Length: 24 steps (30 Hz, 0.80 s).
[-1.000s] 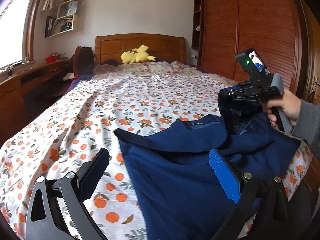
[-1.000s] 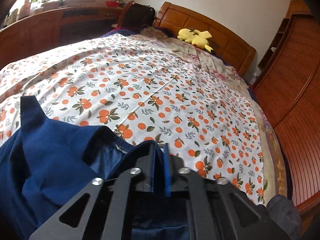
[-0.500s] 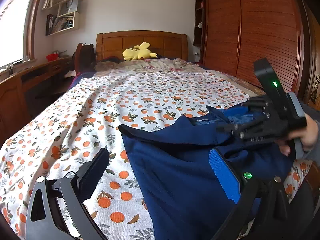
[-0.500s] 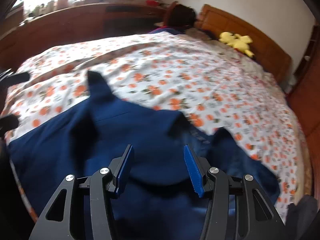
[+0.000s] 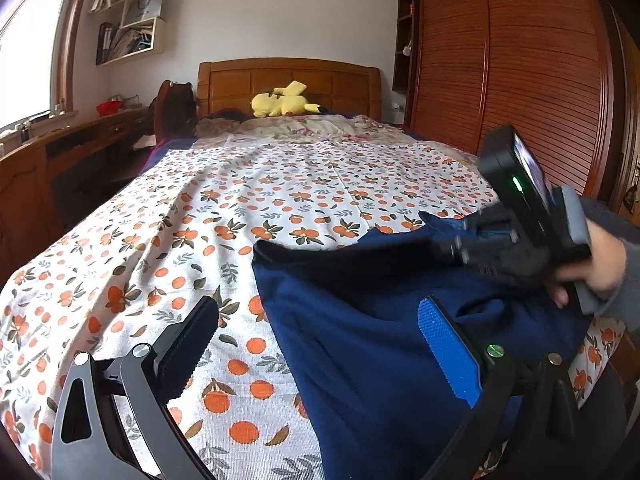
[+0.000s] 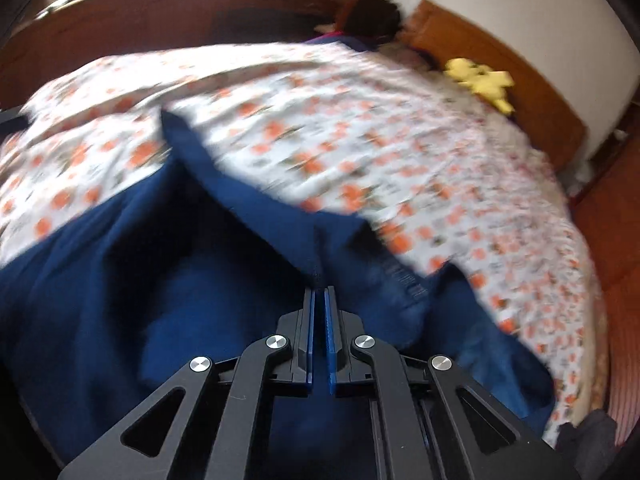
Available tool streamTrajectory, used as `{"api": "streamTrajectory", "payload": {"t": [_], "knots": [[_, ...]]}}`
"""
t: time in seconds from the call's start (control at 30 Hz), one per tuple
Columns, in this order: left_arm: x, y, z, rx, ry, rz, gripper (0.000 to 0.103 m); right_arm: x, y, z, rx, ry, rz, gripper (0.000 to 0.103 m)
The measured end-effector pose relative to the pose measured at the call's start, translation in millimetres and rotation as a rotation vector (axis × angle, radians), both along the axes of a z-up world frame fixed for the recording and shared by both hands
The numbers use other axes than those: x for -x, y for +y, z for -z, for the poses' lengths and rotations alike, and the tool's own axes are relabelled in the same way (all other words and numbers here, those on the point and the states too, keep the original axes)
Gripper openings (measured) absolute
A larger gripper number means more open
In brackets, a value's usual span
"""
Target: Fold large clothes
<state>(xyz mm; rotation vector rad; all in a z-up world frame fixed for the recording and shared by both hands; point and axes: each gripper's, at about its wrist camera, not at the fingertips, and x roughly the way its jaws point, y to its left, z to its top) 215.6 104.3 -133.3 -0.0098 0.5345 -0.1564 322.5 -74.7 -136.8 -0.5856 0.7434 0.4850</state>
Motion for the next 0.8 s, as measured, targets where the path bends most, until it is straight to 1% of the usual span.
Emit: {"api": "streamTrajectory", "payload": {"t": [0.03, 0.1, 0.13, 0.17, 0.23, 0.33, 0.37, 0.43, 0.5, 0.53, 0.63, 0.8], "knots": [[0, 0, 0, 0.001, 0.0, 0.001, 0.1, -11, -3, -8, -0.005, -0.034, 0.054, 0.004], [0, 0, 0, -0.002, 0.001, 0.001, 0.1, -26, -9, -19, -0.025, -0.078, 0.119, 0.011], [-1, 1, 1, -0.003, 0.002, -0.001, 0.1, -32, -12, -25, -0.036, -0.096, 0.147, 0.024], [-1, 1, 1, -0.004, 0.003, -0.002, 0.1, -37, -15, -30, -0.049, -0.102, 0.166, 0.032], [-2, 1, 2, -0.004, 0.006, -0.002, 0.1, -38, -16, -36, -0.08, -0.08, 0.15, 0.037], [-4, 2, 3, -0.006, 0.008, -0.004, 0.1, -29, -13, -35, -0.076, -0.083, 0.117, 0.038], [-4, 2, 4, -0.005, 0.009, -0.004, 0.1, -24, -11, -32, -0.08, -0.07, 0.098, 0.039], [-4, 1, 3, 0.0, 0.007, -0.003, 0.1, -19, -7, -23, -0.1, -0.009, 0.054, 0.039], [-4, 0, 3, -0.001, 0.007, 0.0, 0.1, -18, -3, -13, -0.105, 0.043, 0.021, 0.044], [-4, -2, 3, -0.002, 0.006, 0.002, 0.1, -18, -1, -7, -0.103, 0.065, 0.014, 0.049], [-4, -4, 4, -0.008, 0.008, 0.007, 0.1, -23, 1, 12, -0.1, 0.129, 0.024, 0.05], [-7, -4, 8, -0.011, 0.018, 0.008, 0.1, -35, -1, 33, -0.114, 0.214, 0.051, 0.05]]}}
